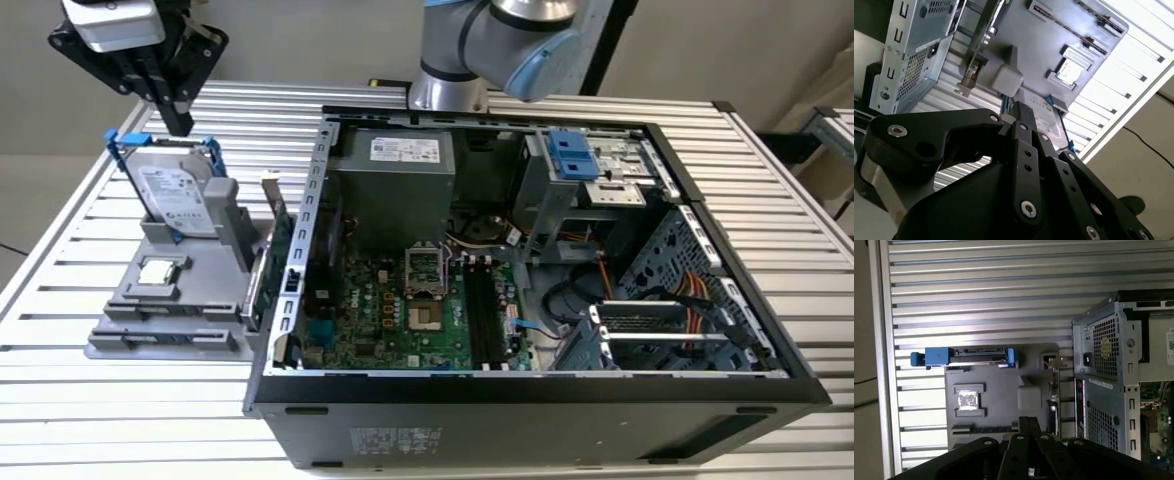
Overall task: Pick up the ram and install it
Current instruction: 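Reach for the ram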
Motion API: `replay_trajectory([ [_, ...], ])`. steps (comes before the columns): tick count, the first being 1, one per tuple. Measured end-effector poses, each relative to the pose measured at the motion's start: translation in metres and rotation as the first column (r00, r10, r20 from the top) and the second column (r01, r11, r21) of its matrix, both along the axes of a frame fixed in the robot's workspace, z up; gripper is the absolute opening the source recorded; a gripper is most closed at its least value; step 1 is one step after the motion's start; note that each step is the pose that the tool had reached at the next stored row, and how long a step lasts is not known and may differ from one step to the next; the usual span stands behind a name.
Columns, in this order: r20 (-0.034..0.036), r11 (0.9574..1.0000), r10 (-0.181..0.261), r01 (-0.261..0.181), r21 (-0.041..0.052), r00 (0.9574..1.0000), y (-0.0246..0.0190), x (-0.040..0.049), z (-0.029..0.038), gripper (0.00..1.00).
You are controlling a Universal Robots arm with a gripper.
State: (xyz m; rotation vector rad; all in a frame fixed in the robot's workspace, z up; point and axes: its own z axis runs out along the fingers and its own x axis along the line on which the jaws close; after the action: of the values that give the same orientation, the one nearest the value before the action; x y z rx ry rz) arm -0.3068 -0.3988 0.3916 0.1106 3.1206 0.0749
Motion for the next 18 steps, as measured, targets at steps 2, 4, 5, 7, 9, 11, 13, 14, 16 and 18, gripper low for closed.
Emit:
replay_trajectory([
  [2, -0.0001, 1.0000, 0.000, 0.000, 0.0000, 1.0000, 0.0000, -0.0028, 0.0000, 0.00],
  [4, -0.0001, 1.0000, 0.000, 0.000, 0.0000, 1.0000, 0.0000, -0.0059, 0.0000, 0.00],
  [5, -0.0001, 1.0000, 0.000, 0.000, -0.0001, 1.0000, 0.0000, -0.0073, 0.0000, 0.00],
  [7, -0.0002, 1.0000, 0.000, 0.000, -0.0001, 1.0000, 0.0000, -0.0105, 0.0000, 0.00],
  [9, 0.0001, 1.0000, 0.000, 0.000, 0.0000, 1.0000, 0.0000, -0.0137, -0.0001, 0.00],
  [11, -0.0001, 1.0000, 0.000, 0.000, -0.0001, 1.0000, 0.0000, -0.0170, 0.0000, 0.00],
  [13, -0.0001, 1.0000, 0.000, 0.000, -0.0001, 1.0000, 0.0000, -0.0203, 0.0000, 0.00],
  [14, 0.0000, 1.0000, 0.000, 0.000, 0.0000, 1.0000, 0.0000, -0.0220, -0.0001, 0.00],
  [16, 0.0000, 1.0000, 0.000, 0.000, 0.0000, 1.0000, 0.0000, -0.0250, -0.0001, 0.00],
  [18, 0.0002, 1.0000, 0.000, 0.000, 0.0001, 1.0000, 0.0000, -0.0281, -0.0002, 0.00],
])
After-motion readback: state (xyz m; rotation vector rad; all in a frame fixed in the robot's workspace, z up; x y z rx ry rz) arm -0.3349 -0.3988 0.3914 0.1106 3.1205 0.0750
